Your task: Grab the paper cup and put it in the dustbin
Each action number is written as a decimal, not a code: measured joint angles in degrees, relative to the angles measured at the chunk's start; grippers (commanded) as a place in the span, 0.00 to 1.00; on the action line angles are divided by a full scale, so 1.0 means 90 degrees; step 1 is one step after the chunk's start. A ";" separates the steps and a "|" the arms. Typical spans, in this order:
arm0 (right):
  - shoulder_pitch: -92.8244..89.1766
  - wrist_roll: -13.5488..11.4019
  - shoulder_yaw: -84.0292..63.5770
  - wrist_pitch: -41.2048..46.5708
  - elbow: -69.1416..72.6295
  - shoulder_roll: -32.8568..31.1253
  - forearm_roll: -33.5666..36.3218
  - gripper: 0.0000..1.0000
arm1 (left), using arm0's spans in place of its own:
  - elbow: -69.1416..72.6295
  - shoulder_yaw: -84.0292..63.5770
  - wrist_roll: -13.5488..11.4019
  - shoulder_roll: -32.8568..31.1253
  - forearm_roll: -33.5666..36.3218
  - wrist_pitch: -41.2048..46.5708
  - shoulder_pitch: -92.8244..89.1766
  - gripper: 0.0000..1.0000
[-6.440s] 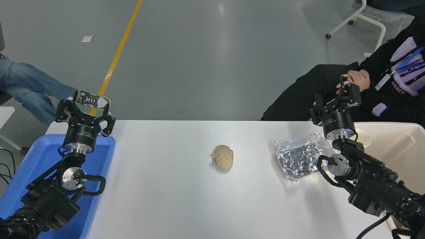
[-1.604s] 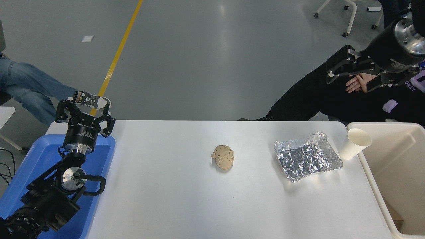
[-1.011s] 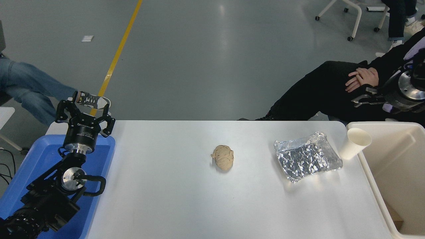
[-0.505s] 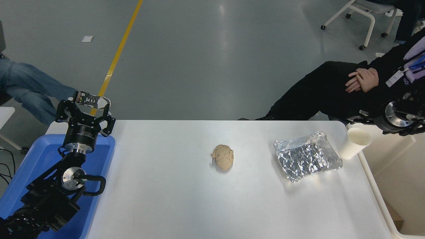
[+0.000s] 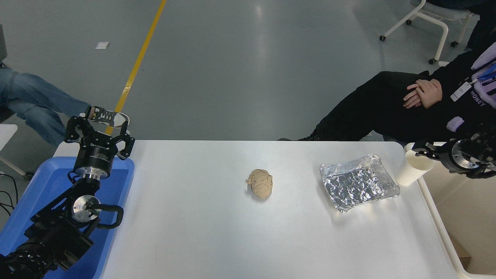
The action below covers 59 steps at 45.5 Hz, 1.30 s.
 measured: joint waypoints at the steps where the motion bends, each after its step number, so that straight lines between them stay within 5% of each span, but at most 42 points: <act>1: -0.0034 0.0001 0.0037 -0.0020 -0.0025 0.0011 0.0004 1.00 | 0.0000 0.0000 0.0000 0.0000 0.0000 0.0000 0.0000 0.99; 27: -0.0714 -0.0009 0.0397 -0.0757 -0.0602 0.0323 0.0090 0.96 | 0.0000 0.0000 -0.0001 0.0000 0.0004 0.0000 0.0000 0.99; 33: -0.0780 -0.0010 0.0409 -0.0817 -0.0699 0.0365 0.0165 0.87 | 0.0000 0.0000 -0.0001 0.0000 0.0004 0.0000 0.0000 0.99; 35: -0.0821 -0.0010 0.0411 -0.0830 -0.0755 0.0395 0.0193 0.74 | 0.0000 0.0000 -0.0001 0.0000 0.0004 0.0000 0.0000 0.99; 38: -0.0887 -0.0010 0.0415 -0.0842 -0.0843 0.0436 0.0236 0.69 | 0.0000 0.0000 -0.0001 0.0000 0.0005 0.0000 0.0000 0.99; 47: -0.1053 -0.0010 0.0419 -0.0862 -0.0992 0.0502 0.0317 0.67 | 0.0000 0.0000 0.0000 0.0000 0.0003 0.0000 0.0000 0.99; 53: -0.1114 -0.0010 0.0420 -0.0866 -0.1033 0.0526 0.0342 0.47 | 0.0000 0.0000 0.0000 0.0000 0.0004 0.0000 0.0000 0.99; 59: -0.1145 -0.0010 0.0421 -0.0864 -0.1039 0.0541 0.0349 0.10 | 0.0000 0.0000 0.0000 0.0000 0.0004 0.0000 0.0000 0.99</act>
